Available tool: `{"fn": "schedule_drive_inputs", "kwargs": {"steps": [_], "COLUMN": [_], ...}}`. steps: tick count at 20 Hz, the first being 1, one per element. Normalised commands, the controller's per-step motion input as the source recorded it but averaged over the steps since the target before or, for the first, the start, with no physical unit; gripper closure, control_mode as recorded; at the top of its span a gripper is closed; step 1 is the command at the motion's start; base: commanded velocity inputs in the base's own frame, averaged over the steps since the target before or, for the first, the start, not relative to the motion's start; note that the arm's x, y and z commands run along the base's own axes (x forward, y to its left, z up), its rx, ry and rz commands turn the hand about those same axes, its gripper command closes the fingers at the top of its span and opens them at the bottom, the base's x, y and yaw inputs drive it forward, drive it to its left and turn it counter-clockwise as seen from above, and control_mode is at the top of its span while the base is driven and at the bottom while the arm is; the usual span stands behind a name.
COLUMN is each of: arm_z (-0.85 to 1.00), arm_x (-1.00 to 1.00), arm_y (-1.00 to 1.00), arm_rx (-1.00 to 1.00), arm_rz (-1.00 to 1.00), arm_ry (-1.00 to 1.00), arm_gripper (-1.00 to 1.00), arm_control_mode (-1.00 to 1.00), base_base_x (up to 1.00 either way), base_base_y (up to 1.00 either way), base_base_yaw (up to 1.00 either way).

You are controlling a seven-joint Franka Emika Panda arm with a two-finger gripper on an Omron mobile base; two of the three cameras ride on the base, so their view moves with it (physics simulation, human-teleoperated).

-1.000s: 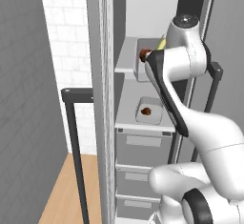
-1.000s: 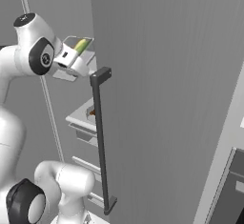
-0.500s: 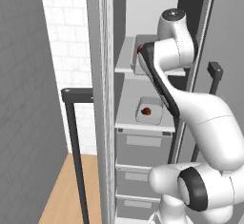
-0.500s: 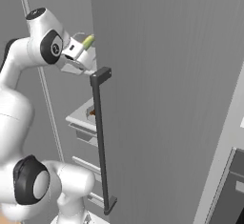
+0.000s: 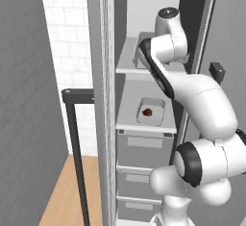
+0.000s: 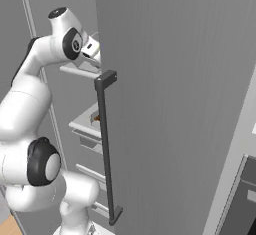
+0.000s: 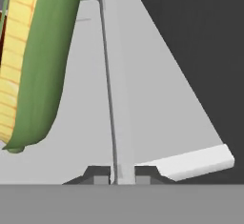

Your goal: Take the meat container that has the chicken drumstick and place it on the second highest rack of the freezer. Then take the vegetable container that has the corn and bell pepper and place it on the highest rack of the freezer.

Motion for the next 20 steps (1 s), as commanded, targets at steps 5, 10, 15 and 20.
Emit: {"fn": "schedule_drive_inputs", "kwargs": {"steps": [5, 10, 15, 20], "arm_z": [-0.34, -0.24, -0.01, 0.00], "arm_x": [0.51, 0.39, 0.17, 0.00], "arm_y": [-0.06, -0.06, -0.01, 0.00], "arm_rx": [0.00, 0.00, 0.00, 0.00], "arm_rz": [-0.03, -0.05, -0.03, 0.00], "arm_ry": [0.00, 0.00, 0.00, 0.00], "arm_gripper": [1.00, 1.00, -1.00, -1.00], "arm_control_mode": [-1.00, -1.00, -1.00, -1.00], "base_base_x": [0.00, 0.00, 0.00, 0.00], "base_base_y": [0.00, 0.00, 0.00, 0.00], "base_base_yaw": [0.00, 0.00, 0.00, 0.00]}}
